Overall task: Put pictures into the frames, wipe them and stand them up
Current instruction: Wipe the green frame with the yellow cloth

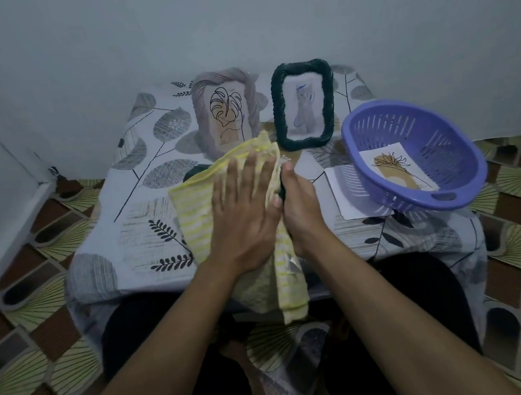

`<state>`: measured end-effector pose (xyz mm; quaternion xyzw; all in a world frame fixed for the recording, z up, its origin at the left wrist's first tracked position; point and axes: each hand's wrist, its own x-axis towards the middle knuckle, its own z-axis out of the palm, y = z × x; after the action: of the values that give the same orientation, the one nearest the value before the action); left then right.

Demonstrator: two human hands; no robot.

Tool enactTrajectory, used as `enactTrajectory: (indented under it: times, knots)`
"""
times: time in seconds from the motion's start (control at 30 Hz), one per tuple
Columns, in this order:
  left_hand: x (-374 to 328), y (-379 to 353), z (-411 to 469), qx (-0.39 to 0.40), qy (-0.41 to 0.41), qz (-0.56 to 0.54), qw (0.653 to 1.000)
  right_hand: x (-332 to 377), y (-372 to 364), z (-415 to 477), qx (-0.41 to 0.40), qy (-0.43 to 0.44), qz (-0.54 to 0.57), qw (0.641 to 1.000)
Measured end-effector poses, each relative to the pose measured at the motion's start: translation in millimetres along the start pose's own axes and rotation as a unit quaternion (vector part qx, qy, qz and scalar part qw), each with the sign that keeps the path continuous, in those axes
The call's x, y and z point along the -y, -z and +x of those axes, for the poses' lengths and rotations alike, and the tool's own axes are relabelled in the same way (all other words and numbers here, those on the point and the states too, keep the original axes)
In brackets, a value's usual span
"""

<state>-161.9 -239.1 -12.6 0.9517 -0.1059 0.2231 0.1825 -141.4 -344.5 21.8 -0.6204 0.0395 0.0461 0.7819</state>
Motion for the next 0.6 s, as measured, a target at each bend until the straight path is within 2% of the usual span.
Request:
enactTrajectory:
  times: [0.07,0.1,0.17,0.27,0.33,0.4,0.43,0.5,0.6]
  knots:
    - [10,3,5,-0.014,0.000,0.025,1.000,-3,0,-1,0.012,0.008,0.000,1.000]
    - [15,6,10,-0.028,0.026,0.033,0.999,-4,-1,-3,0.012,0.014,-0.008,1.000]
    - [24,14,22,-0.058,0.130,0.001,0.990,-5,-2,-5,-0.006,0.024,-0.015,1.000]
    - [39,23,38,-0.105,0.303,-0.071,0.944,-3,-3,-10,-0.005,0.032,-0.013,0.999]
    - [44,23,42,-0.118,0.347,-0.087,0.926,-3,-2,-11,-0.003,0.036,-0.011,0.999]
    - [36,18,41,-0.102,0.327,-0.103,0.934,0,-5,-11,0.000,0.036,-0.009,0.999]
    - [27,13,37,-0.083,0.290,-0.107,0.947,1,-7,-9,0.001,0.038,-0.005,0.999]
    - [6,4,23,-0.048,0.173,-0.112,0.977,4,-10,-5,-0.012,0.045,-0.010,0.999]
    - [-7,-6,-5,0.013,0.012,-0.095,0.995,9,-1,5,-0.033,0.038,-0.020,0.999]
